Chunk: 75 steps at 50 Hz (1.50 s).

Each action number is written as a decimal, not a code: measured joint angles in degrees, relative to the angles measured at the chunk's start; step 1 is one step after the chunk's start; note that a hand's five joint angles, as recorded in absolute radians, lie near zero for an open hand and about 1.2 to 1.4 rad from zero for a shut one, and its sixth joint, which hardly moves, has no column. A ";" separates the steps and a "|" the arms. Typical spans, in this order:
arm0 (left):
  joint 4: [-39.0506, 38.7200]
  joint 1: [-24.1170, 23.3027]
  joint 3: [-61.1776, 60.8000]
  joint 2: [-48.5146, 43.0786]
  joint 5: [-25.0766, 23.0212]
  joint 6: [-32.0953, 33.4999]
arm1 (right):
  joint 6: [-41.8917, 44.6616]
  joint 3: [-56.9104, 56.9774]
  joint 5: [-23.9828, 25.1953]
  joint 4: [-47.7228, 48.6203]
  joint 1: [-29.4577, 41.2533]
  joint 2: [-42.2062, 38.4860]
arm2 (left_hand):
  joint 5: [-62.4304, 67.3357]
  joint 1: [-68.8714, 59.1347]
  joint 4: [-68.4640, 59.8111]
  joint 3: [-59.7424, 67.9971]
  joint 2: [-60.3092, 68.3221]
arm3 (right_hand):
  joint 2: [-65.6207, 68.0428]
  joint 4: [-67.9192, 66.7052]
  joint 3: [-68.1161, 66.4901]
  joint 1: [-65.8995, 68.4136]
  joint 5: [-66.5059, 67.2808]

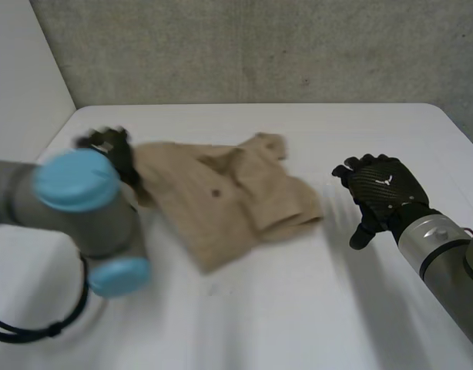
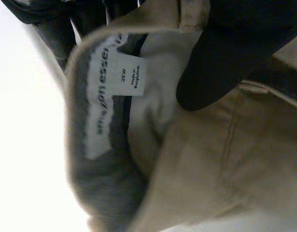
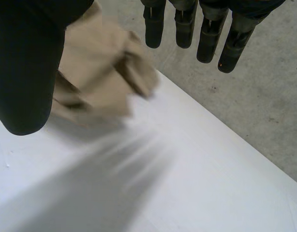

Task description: Fold the shorts.

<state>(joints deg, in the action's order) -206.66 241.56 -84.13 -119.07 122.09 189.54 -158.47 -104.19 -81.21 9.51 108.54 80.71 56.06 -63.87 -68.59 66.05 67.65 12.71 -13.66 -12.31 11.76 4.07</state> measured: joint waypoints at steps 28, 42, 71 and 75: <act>1.90 -20.58 14.32 -6.23 -24.56 3.91 | -0.37 -0.23 -1.43 -0.08 -0.74 0.37 | -32.55 32.46 34.65 -31.73 -34.69 | 0.00 0.00 0.00 0.00 0.00; 2.84 -21.82 12.54 -0.75 -25.25 6.00 | -0.89 0.76 -1.53 -0.78 -3.32 0.97 | -53.39 51.23 56.23 -52.98 -55.26 | 0.00 0.00 0.00 0.00 0.00; 8.96 -1.54 -17.54 20.16 -24.07 5.06 | 3.26 6.46 2.06 -1.03 6.61 -9.06 | -53.40 51.23 56.23 -52.98 -55.29 | 0.00 0.00 0.00 0.00 0.00; 8.47 1.05 -20.93 21.74 -24.25 5.00 | 8.42 9.91 -4.76 -1.03 7.11 -14.97 | -53.40 51.23 56.23 -52.99 -55.34 | 0.28 -0.15 -0.38 0.16 0.13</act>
<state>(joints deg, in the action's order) -198.18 242.61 -105.07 -97.33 97.85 194.54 -150.05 -94.28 -85.97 8.48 115.66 65.74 2.66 -12.64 -12.36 13.06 12.31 13.00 -13.81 -12.69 11.93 4.20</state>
